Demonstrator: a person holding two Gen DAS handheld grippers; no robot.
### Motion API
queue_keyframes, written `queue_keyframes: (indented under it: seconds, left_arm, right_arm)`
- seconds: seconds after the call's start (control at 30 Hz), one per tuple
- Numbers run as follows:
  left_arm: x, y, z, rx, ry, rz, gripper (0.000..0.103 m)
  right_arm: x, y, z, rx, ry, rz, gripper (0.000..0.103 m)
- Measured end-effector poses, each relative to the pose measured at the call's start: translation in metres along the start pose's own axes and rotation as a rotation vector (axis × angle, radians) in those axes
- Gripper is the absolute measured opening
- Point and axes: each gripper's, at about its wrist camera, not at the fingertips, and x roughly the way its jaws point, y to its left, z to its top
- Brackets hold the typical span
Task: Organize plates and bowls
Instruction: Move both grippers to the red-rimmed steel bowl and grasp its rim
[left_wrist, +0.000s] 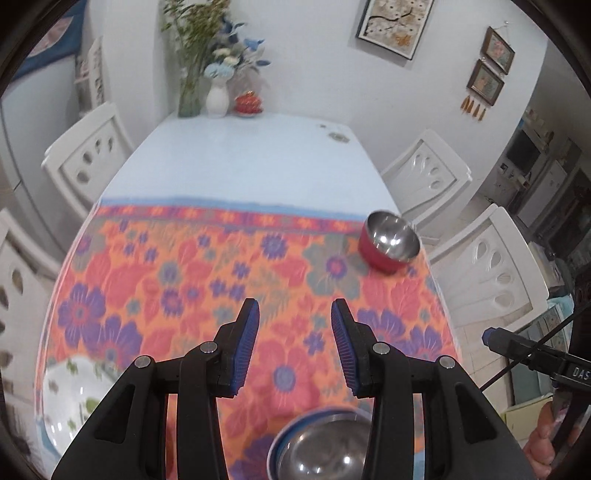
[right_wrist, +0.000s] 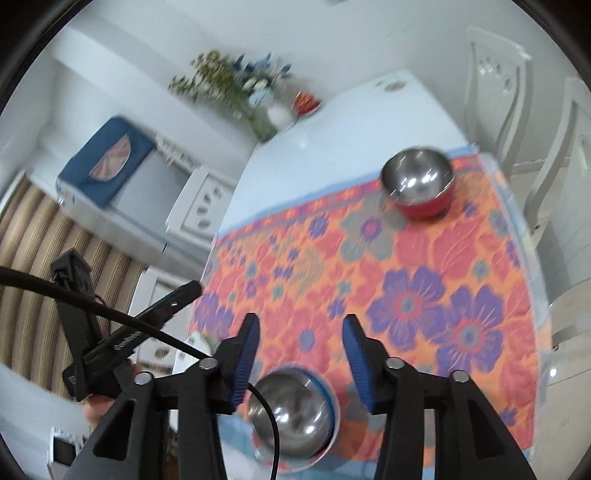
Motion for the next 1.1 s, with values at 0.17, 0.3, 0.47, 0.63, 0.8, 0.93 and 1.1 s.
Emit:
queue_keyframes:
  seconds: [0.17,0.3,0.47,0.63,0.8,0.93,1.1]
  left_arm:
    - [0.024,-0.013,0.034,0.012,-0.009,-0.045,0.044]
    - [0.053,-0.023,0.057,-0.005,0.009,-0.113,0.048]
    - [0.1,-0.047,0.079,0.023,0.048,-0.162,0.048]
    - [0.155,-0.064,0.092,0.015,0.135,-0.245,0.048]
    - [0.212,-0.075,0.094,-0.021,0.225,-0.31,0.048]
    - [0.24,-0.079,0.091,-0.036,0.264,-0.322,0.048]
    - [0.26,-0.08,0.087,-0.048,0.28,-0.326,0.047]
  right_arm:
    - [0.004,-0.028,0.03,0.062,-0.025,-0.024,0.047]
    - [0.011,-0.048,0.052,0.092,-0.047,-0.058,0.048]
    - [0.033,-0.078,0.073,0.13,-0.049,-0.12,0.048]
    - [0.057,-0.102,0.092,0.126,-0.055,-0.223,0.048]
    - [0.082,-0.119,0.109,0.084,-0.064,-0.303,0.048]
    - [0.101,-0.13,0.117,0.074,-0.05,-0.329,0.048]
    - [0.125,-0.142,0.126,0.083,-0.012,-0.323,0.048]
